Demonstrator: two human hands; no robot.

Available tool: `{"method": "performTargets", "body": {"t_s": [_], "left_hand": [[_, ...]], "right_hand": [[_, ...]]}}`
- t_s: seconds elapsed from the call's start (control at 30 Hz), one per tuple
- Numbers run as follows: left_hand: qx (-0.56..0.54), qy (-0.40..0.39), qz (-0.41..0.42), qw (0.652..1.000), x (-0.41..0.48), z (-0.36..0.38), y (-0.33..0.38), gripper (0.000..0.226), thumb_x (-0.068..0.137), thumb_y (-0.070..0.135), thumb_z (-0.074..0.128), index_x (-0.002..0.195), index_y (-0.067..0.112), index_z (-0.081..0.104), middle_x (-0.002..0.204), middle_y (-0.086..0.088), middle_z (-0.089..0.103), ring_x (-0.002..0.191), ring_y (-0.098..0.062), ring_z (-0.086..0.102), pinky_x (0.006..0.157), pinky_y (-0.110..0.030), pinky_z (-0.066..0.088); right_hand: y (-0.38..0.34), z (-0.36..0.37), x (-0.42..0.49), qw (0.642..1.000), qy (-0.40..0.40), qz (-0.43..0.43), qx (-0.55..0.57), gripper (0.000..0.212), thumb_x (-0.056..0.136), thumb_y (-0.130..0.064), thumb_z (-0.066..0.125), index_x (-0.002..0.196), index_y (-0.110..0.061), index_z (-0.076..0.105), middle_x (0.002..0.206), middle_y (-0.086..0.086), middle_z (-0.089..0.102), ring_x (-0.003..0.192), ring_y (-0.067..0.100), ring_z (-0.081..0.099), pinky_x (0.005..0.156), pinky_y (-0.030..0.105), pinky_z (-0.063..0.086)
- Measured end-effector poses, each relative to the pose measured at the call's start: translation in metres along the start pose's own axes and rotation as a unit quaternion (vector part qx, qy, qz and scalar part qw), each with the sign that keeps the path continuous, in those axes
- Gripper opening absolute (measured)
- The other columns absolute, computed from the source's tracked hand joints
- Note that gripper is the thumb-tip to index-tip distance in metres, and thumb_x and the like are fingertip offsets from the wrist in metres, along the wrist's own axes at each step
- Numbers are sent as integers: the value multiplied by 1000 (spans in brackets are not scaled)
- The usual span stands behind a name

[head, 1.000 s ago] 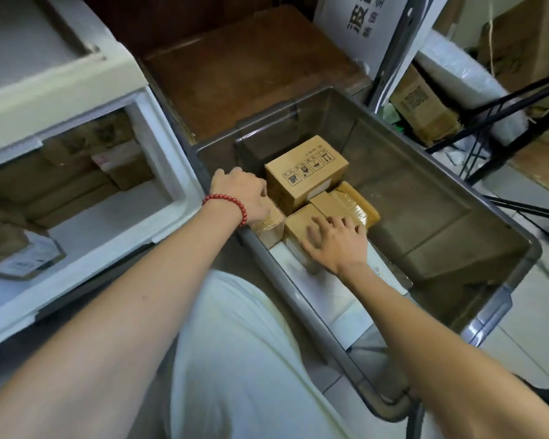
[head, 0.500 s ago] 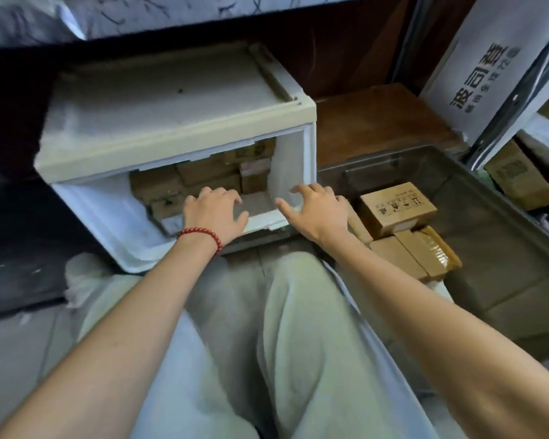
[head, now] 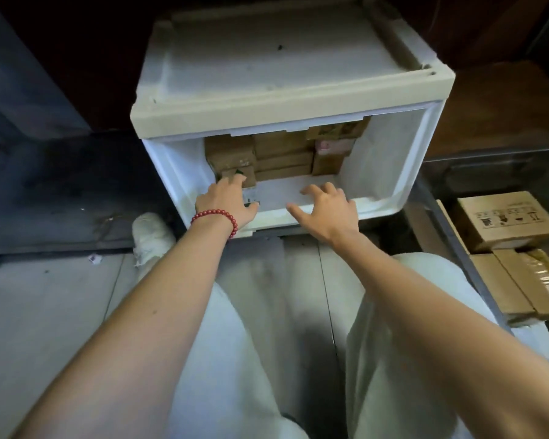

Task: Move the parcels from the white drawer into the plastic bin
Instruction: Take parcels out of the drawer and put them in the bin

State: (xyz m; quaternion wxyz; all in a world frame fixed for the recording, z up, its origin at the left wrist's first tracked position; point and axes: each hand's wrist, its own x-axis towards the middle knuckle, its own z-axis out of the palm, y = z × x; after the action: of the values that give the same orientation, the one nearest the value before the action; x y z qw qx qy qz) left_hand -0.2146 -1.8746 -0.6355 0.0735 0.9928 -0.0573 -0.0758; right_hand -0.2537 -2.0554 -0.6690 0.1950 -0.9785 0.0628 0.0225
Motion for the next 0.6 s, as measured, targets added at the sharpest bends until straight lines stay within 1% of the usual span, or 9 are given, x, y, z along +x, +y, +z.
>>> {"method": "performTargets", "body": {"t_s": [0.13,0.23,0.33,0.4,0.47,0.53,0.6], "left_hand": [[-20,-3,-16,1000,35,21,-8,68,91,42,54,149,22,24,149,-12,33,129,-34,42,97,-46,45],[-33,-15,-27,999,59,37,-14,71,91,39,55,150,19,20,150,-16,28,130,-36,40,100,-44,43],[-37,-19,-42,998,78,46,-21,72,92,36,55,150,17,16,149,-16,29,127,-34,43,101,-42,40],[-22,-8,-56,998,89,54,-25,72,92,37,55,149,17,17,147,-15,31,130,-33,40,107,-41,34],[23,20,-42,999,101,62,-31,72,89,38,58,147,19,21,147,-12,31,136,-31,32,113,-43,29],[50,37,-16,998,115,70,-36,71,86,36,62,145,21,25,147,-6,33,138,-30,28,111,-46,33],[51,29,-14,998,124,76,-37,72,84,35,65,144,23,27,146,-4,37,135,-31,32,109,-46,35]], "right_hand": [[6,10,39,999,-15,-26,-22,58,92,-60,46,140,-28,43,147,6,38,134,28,36,108,44,31],[8,23,69,999,-32,-28,-12,58,91,-58,49,140,-29,42,147,8,37,135,30,36,108,45,31],[3,41,98,997,-65,-45,-1,59,91,-56,51,142,-29,38,150,8,33,135,31,36,107,46,33],[-1,53,115,996,-76,-46,10,60,92,-54,52,144,-29,36,151,7,32,135,30,36,106,46,35],[-6,64,130,995,-84,-34,35,60,92,-51,53,145,-29,35,152,6,31,136,30,34,106,45,36],[-9,75,140,993,-95,-25,60,61,92,-49,55,146,-29,33,153,6,30,138,30,32,108,46,37],[-10,84,147,992,-102,-18,71,62,91,-48,56,146,-31,31,153,5,31,139,30,31,108,47,38]]}}
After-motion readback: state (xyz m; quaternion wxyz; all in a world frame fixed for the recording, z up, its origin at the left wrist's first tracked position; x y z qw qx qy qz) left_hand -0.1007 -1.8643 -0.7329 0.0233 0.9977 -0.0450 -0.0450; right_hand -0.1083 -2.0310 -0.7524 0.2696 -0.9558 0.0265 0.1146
